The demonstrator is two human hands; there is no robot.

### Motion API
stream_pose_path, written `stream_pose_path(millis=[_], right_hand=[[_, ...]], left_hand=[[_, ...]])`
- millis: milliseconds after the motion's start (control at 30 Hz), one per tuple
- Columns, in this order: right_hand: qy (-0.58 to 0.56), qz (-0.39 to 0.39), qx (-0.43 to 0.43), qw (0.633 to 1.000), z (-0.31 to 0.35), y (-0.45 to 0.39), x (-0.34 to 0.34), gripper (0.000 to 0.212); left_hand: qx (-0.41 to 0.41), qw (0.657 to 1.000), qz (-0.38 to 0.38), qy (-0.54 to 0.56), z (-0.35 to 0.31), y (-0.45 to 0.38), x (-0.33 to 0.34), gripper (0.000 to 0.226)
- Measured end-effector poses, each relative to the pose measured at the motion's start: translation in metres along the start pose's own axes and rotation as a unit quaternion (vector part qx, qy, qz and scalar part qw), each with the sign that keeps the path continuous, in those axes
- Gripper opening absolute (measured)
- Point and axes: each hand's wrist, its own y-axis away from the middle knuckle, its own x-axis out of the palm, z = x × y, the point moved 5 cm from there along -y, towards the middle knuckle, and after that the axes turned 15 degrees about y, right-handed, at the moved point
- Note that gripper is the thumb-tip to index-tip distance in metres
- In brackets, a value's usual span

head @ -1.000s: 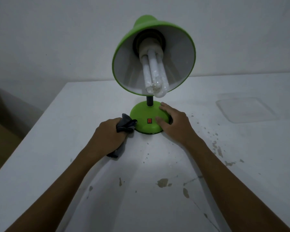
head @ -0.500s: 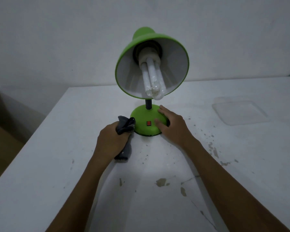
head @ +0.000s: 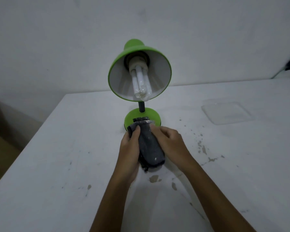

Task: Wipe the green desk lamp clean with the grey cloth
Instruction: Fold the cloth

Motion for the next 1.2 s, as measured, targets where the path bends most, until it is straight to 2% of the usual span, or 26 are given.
stream_pose_path(millis=[67, 167, 300, 367, 433, 500, 567, 667, 800, 900, 1033, 1133, 1200], right_hand=[[-0.009, 0.049, 0.001, 0.999, -0.001, 0.008, 0.004, 0.030], [0.021, 0.044, -0.022, 0.999, -0.001, 0.011, -0.004, 0.027], [0.060, 0.059, -0.049, 0.995, 0.001, 0.011, -0.018, 0.022], [0.051, 0.078, -0.050, 0.994, 0.002, 0.012, -0.029, 0.021], [0.022, 0.103, -0.029, 0.994, 0.000, 0.014, -0.039, 0.024], [-0.043, 0.125, 0.018, 0.991, -0.007, 0.017, -0.048, 0.029], [-0.109, 0.149, 0.063, 0.981, -0.018, 0.020, -0.058, 0.035], [-0.174, 0.169, 0.085, 0.966, -0.032, 0.025, -0.079, 0.038], [-0.224, 0.051, 0.093, 0.969, -0.054, 0.016, -0.139, 0.037], [-0.146, -0.026, 0.076, 0.986, -0.060, -0.003, -0.191, 0.028], [-0.016, -0.102, 0.071, 0.992, -0.065, -0.045, -0.259, 0.039], [0.076, -0.132, 0.090, 0.984, -0.072, -0.082, -0.295, 0.057], [0.150, -0.134, 0.105, 0.974, -0.077, -0.103, -0.308, 0.053]], left_hand=[[-0.017, 0.998, 0.006, 0.053, 0.004, 0.007, 0.009, 0.030], [-0.015, 0.999, 0.022, 0.046, 0.002, 0.012, 0.018, 0.029], [0.082, 0.986, 0.023, -0.141, -0.020, 0.006, 0.018, 0.034], [0.076, 0.977, 0.035, -0.197, -0.030, 0.002, 0.018, 0.043], [0.031, 0.973, 0.072, -0.215, -0.032, 0.001, 0.024, 0.035], [0.024, 0.967, 0.095, -0.236, -0.032, 0.000, 0.035, 0.029], [0.029, 0.965, 0.115, -0.233, -0.028, 0.000, 0.051, 0.030], [0.022, 0.971, 0.125, -0.205, -0.011, -0.004, 0.074, 0.033], [-0.004, 0.984, 0.123, -0.127, 0.018, -0.011, 0.112, 0.033], [-0.031, 0.983, 0.140, -0.110, 0.037, -0.023, 0.145, 0.037], [-0.020, 0.970, 0.154, -0.185, 0.052, -0.049, 0.190, 0.035], [0.033, 0.954, 0.142, -0.262, 0.058, -0.074, 0.218, 0.037], [0.089, 0.930, 0.130, -0.332, 0.062, -0.091, 0.235, 0.036]])
